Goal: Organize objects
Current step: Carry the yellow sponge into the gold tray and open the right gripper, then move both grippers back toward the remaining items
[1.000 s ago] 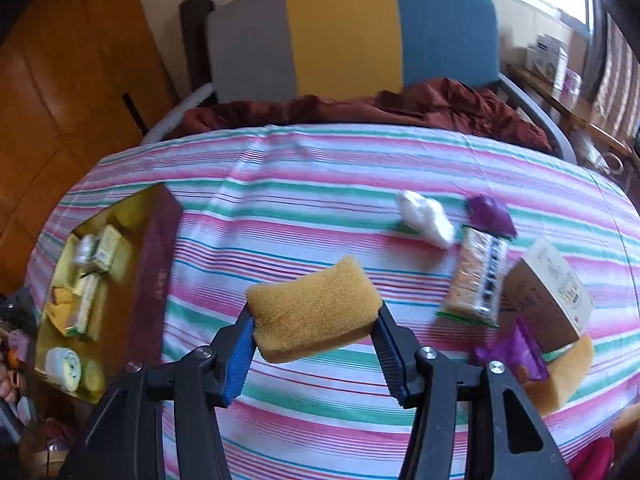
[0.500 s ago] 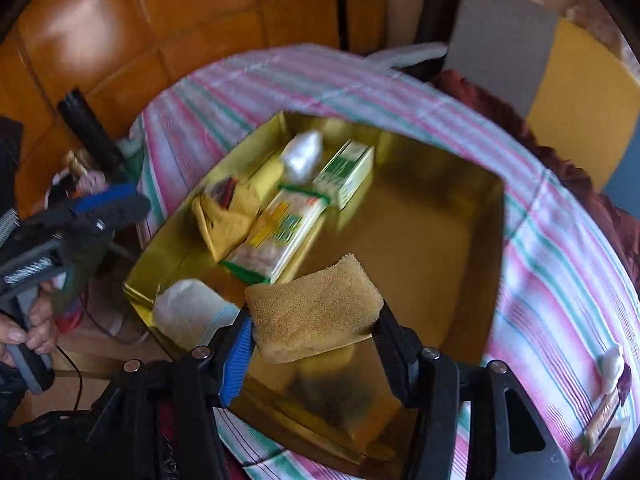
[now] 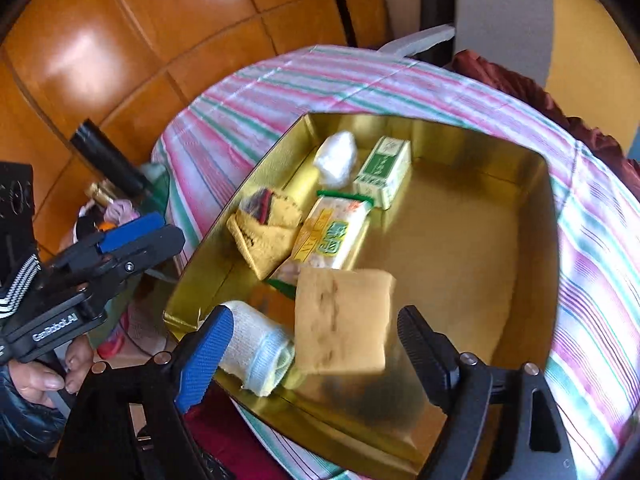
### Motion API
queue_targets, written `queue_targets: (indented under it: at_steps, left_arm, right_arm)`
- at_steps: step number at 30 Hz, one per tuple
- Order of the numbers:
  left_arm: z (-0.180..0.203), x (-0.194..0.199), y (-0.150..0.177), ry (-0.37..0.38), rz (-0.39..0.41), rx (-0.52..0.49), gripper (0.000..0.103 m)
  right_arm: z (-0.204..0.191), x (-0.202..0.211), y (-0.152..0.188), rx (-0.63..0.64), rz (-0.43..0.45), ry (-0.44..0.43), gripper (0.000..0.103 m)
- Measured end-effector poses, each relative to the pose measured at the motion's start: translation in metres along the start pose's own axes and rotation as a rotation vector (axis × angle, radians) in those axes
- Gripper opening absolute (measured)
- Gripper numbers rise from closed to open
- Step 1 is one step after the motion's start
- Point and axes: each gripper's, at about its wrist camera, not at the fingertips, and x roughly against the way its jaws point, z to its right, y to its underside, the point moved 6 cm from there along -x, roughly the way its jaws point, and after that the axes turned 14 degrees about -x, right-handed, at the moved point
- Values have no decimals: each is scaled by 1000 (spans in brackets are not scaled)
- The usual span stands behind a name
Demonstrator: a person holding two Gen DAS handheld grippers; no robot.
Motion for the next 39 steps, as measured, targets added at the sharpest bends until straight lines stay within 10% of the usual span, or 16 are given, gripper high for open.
queue_targets:
  at_steps: [19,39]
  left_arm:
    - [77,10,-18,44,18,-213,62]
    - [197,-15,-29,155,-31,-460,62]
  right_arm:
    - [104,94,25,-198,198,163,86]
    - [314,223,25,-597,498,446,86]
